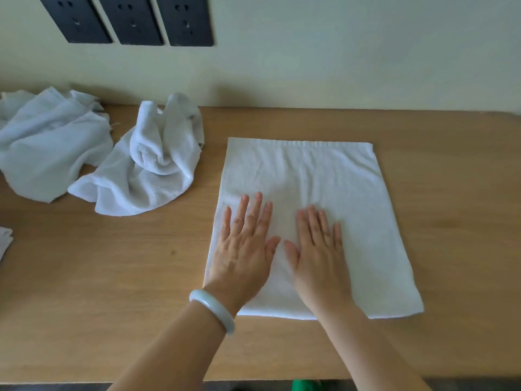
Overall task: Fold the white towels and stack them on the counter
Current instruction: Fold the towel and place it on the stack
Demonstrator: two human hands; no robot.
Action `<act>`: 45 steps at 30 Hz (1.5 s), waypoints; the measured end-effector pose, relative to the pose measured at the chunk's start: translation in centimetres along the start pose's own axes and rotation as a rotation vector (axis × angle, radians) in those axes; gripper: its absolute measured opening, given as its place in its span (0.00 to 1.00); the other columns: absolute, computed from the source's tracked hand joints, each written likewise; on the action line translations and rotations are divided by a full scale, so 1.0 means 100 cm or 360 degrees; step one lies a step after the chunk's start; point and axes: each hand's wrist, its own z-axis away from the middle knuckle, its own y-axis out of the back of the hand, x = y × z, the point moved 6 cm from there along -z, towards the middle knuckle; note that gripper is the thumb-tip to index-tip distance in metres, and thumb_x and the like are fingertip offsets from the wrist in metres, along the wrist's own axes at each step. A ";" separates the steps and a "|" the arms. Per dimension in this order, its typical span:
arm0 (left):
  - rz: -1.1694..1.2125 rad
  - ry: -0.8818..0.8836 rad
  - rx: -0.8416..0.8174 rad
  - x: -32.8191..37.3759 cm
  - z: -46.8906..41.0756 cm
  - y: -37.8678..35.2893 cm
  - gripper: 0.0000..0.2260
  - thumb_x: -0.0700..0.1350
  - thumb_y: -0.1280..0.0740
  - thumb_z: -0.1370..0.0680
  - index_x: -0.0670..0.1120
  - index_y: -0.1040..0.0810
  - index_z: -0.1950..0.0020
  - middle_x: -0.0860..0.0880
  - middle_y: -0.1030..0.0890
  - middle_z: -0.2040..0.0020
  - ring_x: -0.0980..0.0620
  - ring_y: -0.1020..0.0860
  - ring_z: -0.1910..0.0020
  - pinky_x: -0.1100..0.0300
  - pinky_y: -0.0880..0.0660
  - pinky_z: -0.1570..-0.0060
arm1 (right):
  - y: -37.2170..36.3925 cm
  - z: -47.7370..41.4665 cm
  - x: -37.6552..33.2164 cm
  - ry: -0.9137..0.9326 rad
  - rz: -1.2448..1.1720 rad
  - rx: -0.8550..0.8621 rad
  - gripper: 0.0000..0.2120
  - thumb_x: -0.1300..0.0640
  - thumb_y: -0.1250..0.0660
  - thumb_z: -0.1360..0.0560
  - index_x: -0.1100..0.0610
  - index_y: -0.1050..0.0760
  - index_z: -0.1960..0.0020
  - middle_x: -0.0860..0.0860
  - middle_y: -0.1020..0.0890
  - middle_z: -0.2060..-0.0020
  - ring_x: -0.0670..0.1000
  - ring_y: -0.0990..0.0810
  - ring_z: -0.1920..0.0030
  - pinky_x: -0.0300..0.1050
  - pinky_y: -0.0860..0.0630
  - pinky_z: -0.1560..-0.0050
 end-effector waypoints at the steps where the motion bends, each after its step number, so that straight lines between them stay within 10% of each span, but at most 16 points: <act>1: -0.0018 -0.0015 -0.0025 0.001 -0.002 -0.004 0.28 0.59 0.58 0.18 0.50 0.52 0.20 0.49 0.52 0.19 0.47 0.54 0.20 0.46 0.56 0.25 | -0.001 0.004 0.005 0.0001 -0.0016 0.0003 0.30 0.43 0.54 0.19 0.60 0.40 0.24 0.56 0.38 0.24 0.54 0.43 0.23 0.57 0.47 0.25; 10: 0.0031 0.0058 -0.0089 0.019 -0.007 -0.005 0.28 0.58 0.60 0.19 0.50 0.54 0.19 0.49 0.54 0.19 0.49 0.59 0.21 0.43 0.55 0.23 | 0.019 0.054 0.099 -0.0298 -0.0157 -0.0003 0.32 0.41 0.63 0.18 0.61 0.48 0.22 0.54 0.46 0.22 0.51 0.50 0.22 0.52 0.49 0.25; 16: 0.0074 -0.0534 -0.0081 0.147 -0.060 -0.005 0.27 0.54 0.57 0.17 0.47 0.49 0.20 0.46 0.52 0.19 0.47 0.56 0.21 0.44 0.53 0.23 | 0.071 0.089 0.153 -0.0732 -0.0786 0.0438 0.15 0.63 0.38 0.23 0.53 0.27 0.38 0.45 0.26 0.44 0.50 0.27 0.42 0.43 0.26 0.43; 22: -0.0011 -0.0574 -0.0215 0.195 -0.100 -0.036 0.30 0.58 0.64 0.20 0.47 0.55 0.19 0.47 0.56 0.19 0.48 0.60 0.21 0.47 0.59 0.23 | 0.059 0.112 0.187 -0.1024 -0.1191 -0.0425 0.19 0.67 0.40 0.24 0.42 0.28 0.58 0.44 0.23 0.55 0.41 0.25 0.54 0.30 0.31 0.58; 32: -0.0055 -0.0517 -0.0154 0.196 -0.098 -0.043 0.28 0.58 0.60 0.18 0.50 0.59 0.20 0.49 0.59 0.20 0.51 0.62 0.21 0.47 0.58 0.23 | 0.068 0.106 0.176 -0.1148 -0.1830 -0.0400 0.06 0.51 0.26 0.31 0.44 0.18 0.54 0.46 0.21 0.55 0.35 0.25 0.60 0.28 0.31 0.60; 38: -0.0069 -0.0510 -0.0166 0.197 -0.098 -0.042 0.28 0.58 0.63 0.19 0.50 0.61 0.20 0.49 0.61 0.20 0.51 0.64 0.22 0.47 0.58 0.23 | 0.064 0.109 0.176 -0.0849 -0.1260 -0.0871 0.16 0.53 0.32 0.26 0.56 0.35 0.67 0.47 0.34 0.73 0.45 0.37 0.72 0.38 0.41 0.69; 45: -0.0078 -0.0513 -0.0188 0.198 -0.098 -0.040 0.29 0.58 0.66 0.20 0.50 0.62 0.20 0.49 0.63 0.20 0.51 0.65 0.22 0.47 0.59 0.23 | 0.067 0.110 0.179 -0.0903 -0.1568 -0.0844 0.10 0.60 0.43 0.19 0.57 0.26 0.56 0.51 0.15 0.64 0.46 0.22 0.69 0.40 0.30 0.69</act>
